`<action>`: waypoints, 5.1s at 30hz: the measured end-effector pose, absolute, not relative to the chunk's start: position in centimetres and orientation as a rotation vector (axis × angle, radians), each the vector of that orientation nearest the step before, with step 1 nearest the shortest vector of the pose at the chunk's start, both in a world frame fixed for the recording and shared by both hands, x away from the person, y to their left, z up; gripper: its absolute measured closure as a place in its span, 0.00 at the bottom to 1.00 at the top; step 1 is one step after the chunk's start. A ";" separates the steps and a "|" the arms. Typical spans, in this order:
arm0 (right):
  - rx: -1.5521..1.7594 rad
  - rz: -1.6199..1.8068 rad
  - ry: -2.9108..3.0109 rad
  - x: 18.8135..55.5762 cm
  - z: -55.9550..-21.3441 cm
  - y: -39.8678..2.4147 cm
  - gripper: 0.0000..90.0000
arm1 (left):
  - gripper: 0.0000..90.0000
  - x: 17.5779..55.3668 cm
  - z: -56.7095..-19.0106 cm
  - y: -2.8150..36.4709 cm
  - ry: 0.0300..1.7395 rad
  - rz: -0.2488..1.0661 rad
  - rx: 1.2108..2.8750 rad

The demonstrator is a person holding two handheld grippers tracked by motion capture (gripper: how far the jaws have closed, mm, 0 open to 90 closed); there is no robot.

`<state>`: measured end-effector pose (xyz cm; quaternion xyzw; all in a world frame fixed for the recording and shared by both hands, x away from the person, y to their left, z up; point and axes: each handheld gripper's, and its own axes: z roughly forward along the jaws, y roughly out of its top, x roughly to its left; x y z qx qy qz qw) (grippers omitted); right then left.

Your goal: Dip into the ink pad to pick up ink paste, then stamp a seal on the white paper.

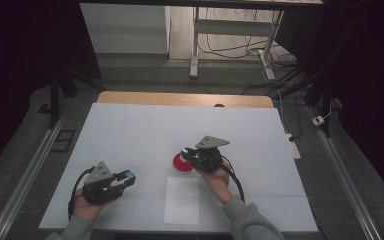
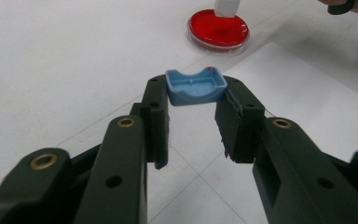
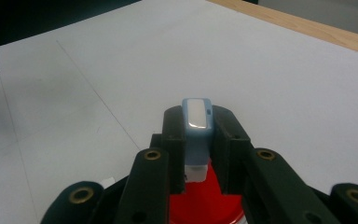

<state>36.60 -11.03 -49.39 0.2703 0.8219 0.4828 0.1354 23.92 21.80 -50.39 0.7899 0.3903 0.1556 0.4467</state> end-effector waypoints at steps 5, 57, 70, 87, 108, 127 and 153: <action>0.793 1.426 2.367 36.6 -49.1 -11.3 0.84 | 0.72 23.9 -50.4 21.8 0.967 0.384 1.955; 0.806 1.591 2.290 34.6 -46.1 -15.5 0.84 | 0.72 23.9 -50.4 22.1 0.971 0.390 1.953; 0.788 1.591 2.300 33.9 -45.8 -15.8 0.84 | 0.72 23.9 -50.4 22.1 0.972 0.391 1.953; 0.774 1.586 2.318 33.0 -45.8 -16.4 0.84 | 0.72 23.9 -50.4 22.2 0.972 0.391 1.951; 0.746 1.584 2.354 31.9 -45.8 -16.9 0.84 | 0.72 24.0 -50.5 22.1 0.972 0.388 1.955; 0.714 1.580 2.403 30.5 -45.9 -16.4 0.84 | 0.72 24.0 -50.5 22.1 0.975 0.389 1.955; 0.647 1.567 2.524 28.9 -47.2 -14.8 0.84 | 0.72 24.0 -50.5 22.1 0.976 0.389 1.956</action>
